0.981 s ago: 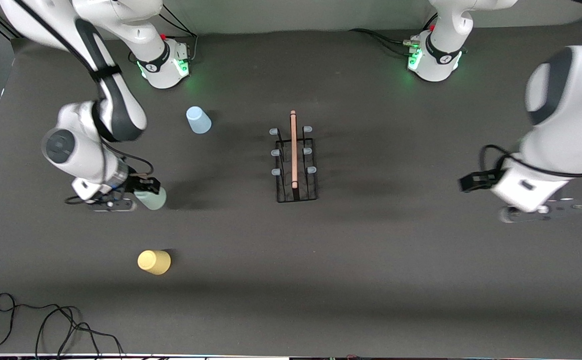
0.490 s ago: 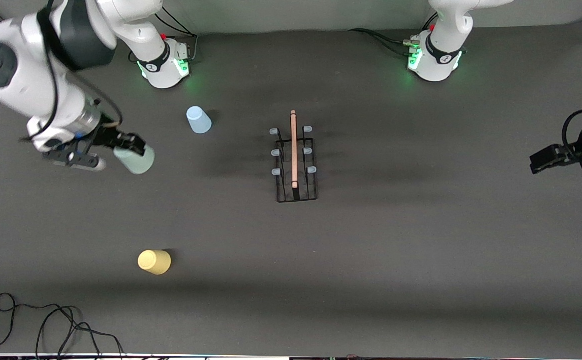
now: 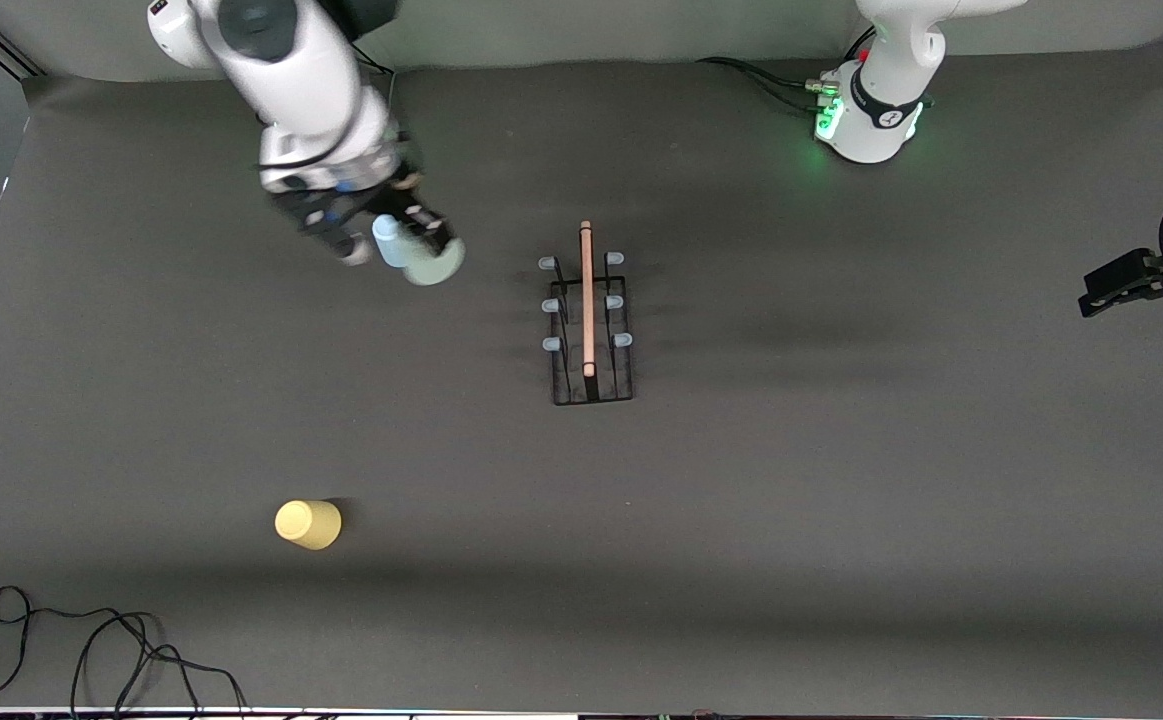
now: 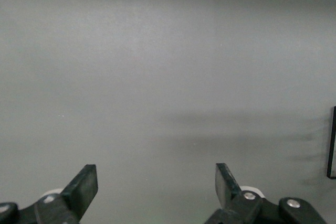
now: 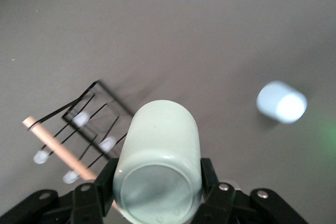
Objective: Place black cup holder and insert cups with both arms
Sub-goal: 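Lift the pale green cup with the right gripper toward the holder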
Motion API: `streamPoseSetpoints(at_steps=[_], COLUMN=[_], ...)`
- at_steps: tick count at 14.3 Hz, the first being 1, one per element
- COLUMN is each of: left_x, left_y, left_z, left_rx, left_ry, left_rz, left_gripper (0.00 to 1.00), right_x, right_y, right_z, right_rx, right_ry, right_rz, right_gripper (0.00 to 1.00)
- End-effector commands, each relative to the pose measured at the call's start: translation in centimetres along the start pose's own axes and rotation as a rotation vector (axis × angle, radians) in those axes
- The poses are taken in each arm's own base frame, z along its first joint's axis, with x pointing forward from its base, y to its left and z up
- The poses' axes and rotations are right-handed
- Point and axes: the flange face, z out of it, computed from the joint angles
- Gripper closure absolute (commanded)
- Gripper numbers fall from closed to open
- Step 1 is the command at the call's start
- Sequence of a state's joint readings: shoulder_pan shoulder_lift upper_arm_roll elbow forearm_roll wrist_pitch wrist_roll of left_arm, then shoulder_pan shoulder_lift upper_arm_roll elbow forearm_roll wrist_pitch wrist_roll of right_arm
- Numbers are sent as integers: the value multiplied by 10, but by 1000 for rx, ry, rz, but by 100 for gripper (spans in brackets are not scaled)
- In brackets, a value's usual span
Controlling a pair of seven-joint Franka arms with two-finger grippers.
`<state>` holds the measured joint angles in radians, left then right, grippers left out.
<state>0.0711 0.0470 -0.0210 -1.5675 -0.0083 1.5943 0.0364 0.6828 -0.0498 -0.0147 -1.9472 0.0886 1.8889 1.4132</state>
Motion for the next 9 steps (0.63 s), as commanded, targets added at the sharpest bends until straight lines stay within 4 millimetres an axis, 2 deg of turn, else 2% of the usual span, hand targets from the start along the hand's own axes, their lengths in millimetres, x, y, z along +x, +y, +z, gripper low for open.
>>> streamPoseSetpoints(at_steps=[1,3,5,7,9], left_x=[-8,-8,-11,-12,-12], left_y=[11,21,23,31,28], left_z=[2,0,-5,-4,-6], left_rx=[-11,-1,1,9,27], left_ry=[4,3,9,1,4], left_rz=[30,52,57,74,71], left_gripper=[0,0,0,0,0], right_x=[-38,-75,-87,-88,-98], right_y=[-43,-58,-65,-67,-61], right_z=[27,58,83,107,127], right_rx=[13,21,16,-2,-14], right_ry=[-13,-11,-7,-1,2], right_rz=[173,206,205,225,210], right_gripper=[94,94,94,94,94])
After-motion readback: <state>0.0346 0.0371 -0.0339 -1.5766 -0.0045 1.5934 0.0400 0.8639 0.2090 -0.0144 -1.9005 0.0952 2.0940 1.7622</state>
